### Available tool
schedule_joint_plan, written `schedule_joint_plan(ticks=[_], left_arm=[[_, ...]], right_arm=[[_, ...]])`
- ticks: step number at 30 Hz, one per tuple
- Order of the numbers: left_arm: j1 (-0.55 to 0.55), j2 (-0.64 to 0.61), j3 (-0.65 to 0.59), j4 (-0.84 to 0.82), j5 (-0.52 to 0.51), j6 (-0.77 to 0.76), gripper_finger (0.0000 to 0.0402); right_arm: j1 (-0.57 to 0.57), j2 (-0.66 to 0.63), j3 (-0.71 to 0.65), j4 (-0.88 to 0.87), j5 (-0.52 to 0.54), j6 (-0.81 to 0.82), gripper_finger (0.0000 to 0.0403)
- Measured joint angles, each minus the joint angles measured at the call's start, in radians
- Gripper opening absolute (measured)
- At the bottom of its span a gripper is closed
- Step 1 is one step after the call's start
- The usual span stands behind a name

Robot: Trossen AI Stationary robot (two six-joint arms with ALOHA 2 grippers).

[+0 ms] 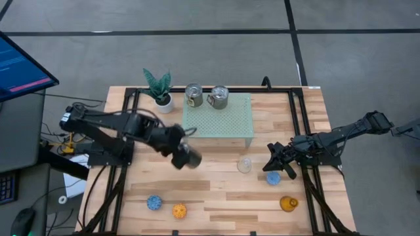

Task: Pick & Place candle stick holders
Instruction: Put the silver scented candle can on the shelf

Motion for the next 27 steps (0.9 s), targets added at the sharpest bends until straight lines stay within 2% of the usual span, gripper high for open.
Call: schedule_joint_plan(ticks=[8,13,20,27], left_arm=[[0.191,0.000,0.003,0.007,-0.069,0.023,0.0347],[0.282,0.008,0.003,0.007,-0.073,0.023,0.0347],[0.343,0.029,0.004,0.007,-0.070,0.008,0.0347],[0.353,0.085,0.006,0.022,-0.071,0.012,0.0350]], right_arm=[[0.000,0.000,0.000,0.000,0.000,0.000,0.0000],[0.000,0.000,0.000,0.000,0.000,0.000,0.0000],[0.000,0.000,0.000,0.000,0.000,0.000,0.0000],[0.000,0.000,0.000,-0.006,0.000,0.000,0.0000]])
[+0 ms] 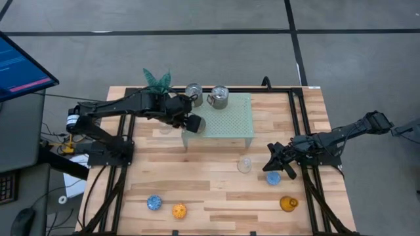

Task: Pick & Place candle stick holders
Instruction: Put the silver scented candle can on the shelf

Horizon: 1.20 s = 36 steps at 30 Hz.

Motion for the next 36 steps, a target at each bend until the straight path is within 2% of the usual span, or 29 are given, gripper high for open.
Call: schedule_joint_plan(ticks=[18,36], left_arm=[[0.017,-0.036,-0.004,0.041,-0.021,0.017,0.0375],[0.031,-0.037,-0.004,0.084,-0.070,0.071,0.0374]], right_arm=[[0.000,0.000,0.000,-0.005,0.000,0.000,0.0000],[0.000,0.000,0.000,-0.006,0.000,0.000,0.0000]])
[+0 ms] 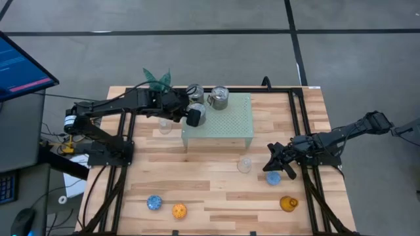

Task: Pick & Place candle stick holders
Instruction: Put the silver scented candle can on the shelf

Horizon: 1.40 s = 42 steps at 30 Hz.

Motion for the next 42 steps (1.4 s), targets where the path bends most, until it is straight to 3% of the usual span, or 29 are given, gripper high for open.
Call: schedule_joint_plan(ticks=[11,20,24,30,33,35,39,42], left_arm=[[-0.019,-0.103,0.000,-0.004,0.014,0.027,0.0374],[-0.045,-0.308,0.000,0.047,0.013,0.029,0.0372],[-0.058,-0.393,0.001,0.076,0.006,0.024,0.0352],[-0.081,-0.498,0.001,0.078,-0.023,-0.001,0.0283],[-0.087,-0.524,-0.001,0.077,-0.047,0.020,0.0233],[-0.087,-0.534,-0.008,0.070,-0.049,0.050,0.0192],[-0.087,-0.546,-0.028,0.054,-0.050,0.134,0.0097],[-0.087,-0.550,-0.062,0.025,-0.055,0.190,0.0026]], right_arm=[[0.000,0.000,0.000,-0.003,0.000,0.000,0.0000],[0.000,0.000,0.000,-0.003,0.000,0.000,0.0000],[0.000,0.000,0.000,-0.003,0.000,0.000,0.0000],[0.000,0.000,0.000,0.015,0.031,-0.009,0.0000],[0.000,0.000,0.000,0.113,0.106,0.094,0.0000],[0.000,0.000,0.000,0.225,0.185,0.243,0.0000],[-0.002,0.000,0.013,0.389,0.463,0.501,0.0000],[-0.002,-0.001,0.027,0.451,0.595,0.546,0.0000]])
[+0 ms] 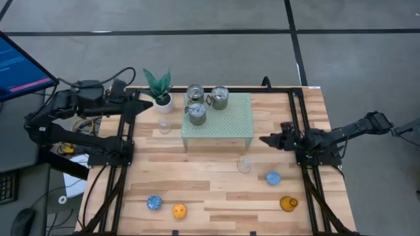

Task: Pick & Place candle stick holders
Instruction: Put the silver scented candle can on the shelf

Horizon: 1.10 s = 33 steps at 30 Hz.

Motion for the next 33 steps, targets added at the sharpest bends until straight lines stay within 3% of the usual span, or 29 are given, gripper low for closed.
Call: schedule_joint_plan(ticks=[4,14,18,23,29,33], left_arm=[[0.000,-0.003,-0.066,0.000,-0.004,0.031,0.0008],[0.000,-0.032,-0.260,0.056,0.076,0.079,0.0007],[0.000,-0.070,-0.336,0.188,0.171,0.114,0.0007],[0.000,-0.152,-0.420,0.356,0.271,0.173,0.0007],[0.000,-0.251,-0.482,0.402,0.302,0.255,0.0007],[0.000,-0.275,-0.514,0.408,0.269,0.297,0.0008]], right_arm=[[0.000,0.001,0.004,0.004,0.115,-0.064,0.0000],[0.000,0.001,0.006,-0.010,0.153,0.008,0.0000],[0.000,0.001,0.007,-0.012,0.165,0.018,0.0000],[-0.012,0.001,0.010,0.022,0.102,-0.024,0.0007],[-0.048,0.033,0.194,0.031,0.056,-0.277,0.0082],[-0.051,0.123,0.456,-0.196,0.058,-0.546,0.0156]])
